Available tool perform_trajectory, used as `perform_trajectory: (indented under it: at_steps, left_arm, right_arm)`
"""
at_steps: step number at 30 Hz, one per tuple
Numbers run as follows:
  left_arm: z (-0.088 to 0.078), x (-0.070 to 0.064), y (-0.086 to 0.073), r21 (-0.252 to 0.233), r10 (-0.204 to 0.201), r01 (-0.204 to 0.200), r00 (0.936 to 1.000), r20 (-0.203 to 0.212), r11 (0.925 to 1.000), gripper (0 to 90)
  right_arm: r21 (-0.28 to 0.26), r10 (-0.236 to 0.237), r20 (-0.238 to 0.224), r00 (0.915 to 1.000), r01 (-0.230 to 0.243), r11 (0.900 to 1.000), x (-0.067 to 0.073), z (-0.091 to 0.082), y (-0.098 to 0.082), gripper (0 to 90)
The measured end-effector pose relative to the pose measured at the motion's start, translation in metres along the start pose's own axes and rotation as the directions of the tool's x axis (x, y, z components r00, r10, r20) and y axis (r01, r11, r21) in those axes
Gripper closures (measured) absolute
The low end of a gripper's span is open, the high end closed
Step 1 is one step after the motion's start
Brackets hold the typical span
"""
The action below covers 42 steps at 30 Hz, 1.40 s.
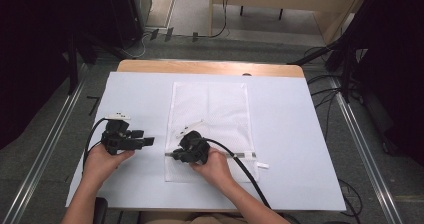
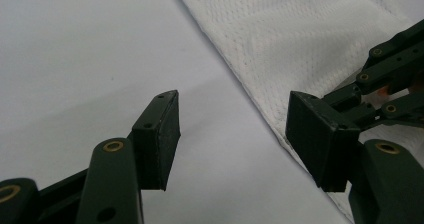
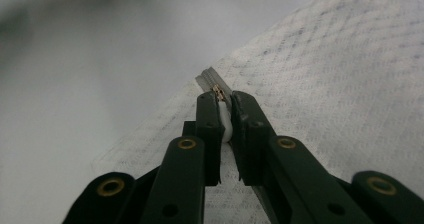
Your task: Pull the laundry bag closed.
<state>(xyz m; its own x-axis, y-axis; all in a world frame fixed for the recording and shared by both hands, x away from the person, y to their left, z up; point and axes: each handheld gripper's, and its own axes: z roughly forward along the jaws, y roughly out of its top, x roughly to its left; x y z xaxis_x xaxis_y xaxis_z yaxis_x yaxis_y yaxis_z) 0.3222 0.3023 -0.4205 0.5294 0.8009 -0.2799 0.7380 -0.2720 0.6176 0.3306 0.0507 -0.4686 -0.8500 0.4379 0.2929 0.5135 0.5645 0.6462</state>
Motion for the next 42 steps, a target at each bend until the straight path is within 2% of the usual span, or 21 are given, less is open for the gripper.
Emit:
perform_trajectory:
  at_steps: [4,8,11,14,19,21,26,29,32,35,37,39,42]
  left_arm:
    - [0.0,0.0,0.0,-0.002,-0.002,0.002,1.0,-0.001,1.0,39.0]
    - [0.0,0.0,0.0,-0.003,-0.003,0.003,1.0,-0.001,1.0,39.0]
    - [0.0,0.0,0.0,-0.001,0.0,0.0,1.0,0.002,1.0,39.0]
    - [0.0,0.0,0.0,0.001,-0.001,0.001,1.0,-0.001,1.0,39.1]
    - [0.0,-0.001,0.0,0.0,0.003,-0.003,1.0,0.001,1.0,39.1]
    - [0.0,-0.001,0.0,-0.002,0.007,-0.007,1.0,0.006,1.0,39.2]
    - [-0.002,-0.004,-0.002,0.001,0.027,-0.027,0.9994,0.022,0.9996,40.3]
    - [-0.003,-0.007,-0.003,-0.006,0.035,-0.035,0.9986,0.039,0.9994,40.5]
    - [-0.002,-0.015,-0.004,0.008,0.069,-0.069,0.9956,0.063,0.9976,40.3]
    - [0.002,-0.022,-0.004,0.029,0.098,-0.102,0.9898,0.103,0.9944,40.4]
    - [0.004,-0.024,-0.005,0.05,0.1,-0.107,0.9875,0.122,0.993,40.4]
    - [0.008,-0.025,-0.006,0.078,0.083,-0.096,0.9844,0.155,0.9923,42.4]
    - [0.013,-0.028,-0.007,0.093,0.109,-0.127,0.9783,0.176,0.9875,40.6]
  right_arm:
    - [-0.006,-0.045,0.036,0.9984,0.045,0.999,0.008,0.0,-0.001,86.5]
    - [-0.012,-0.072,0.035,0.9968,0.073,0.997,0.013,0.0,0.0,87.4]
    - [-0.012,-0.055,0.034,0.9979,0.056,0.998,0.012,0.003,-0.001,84.3]
    - [-0.028,-0.031,0.002,0.9995,0.031,0.999,0.009,0.005,-0.001,82.1]
    - [-0.03,-0.07,0.035,0.997,0.071,0.997,0.011,0.006,-0.002,87.7]
    - [-0.021,-0.052,0.026,0.9983,0.052,0.998,0.011,0.003,0.0,87.9]
    - [-0.058,-0.022,-0.014,0.9997,0.021,0.998,0.005,-0.008,0.006,87.9]
    - [-0.062,-0.012,-0.021,0.9997,0.01,0.998,0.001,-0.015,0.009,87.9]
    - [-0.074,-0.006,-0.033,0.9994,0.003,0.997,-0.002,-0.021,0.01,87.9]
    - [-0.073,-0.008,-0.038,0.9993,0.005,0.997,-0.004,-0.025,0.012,87.9]
    - [-0.07,-0.008,-0.037,0.9993,0.006,0.998,-0.004,-0.026,0.013,87.9]
    - [-0.07,-0.011,-0.032,0.9994,0.009,0.997,-0.004,-0.028,0.014,87.9]
    - [-0.075,-0.015,-0.037,0.9992,0.012,0.997,-0.004,-0.029,0.015,87.9]
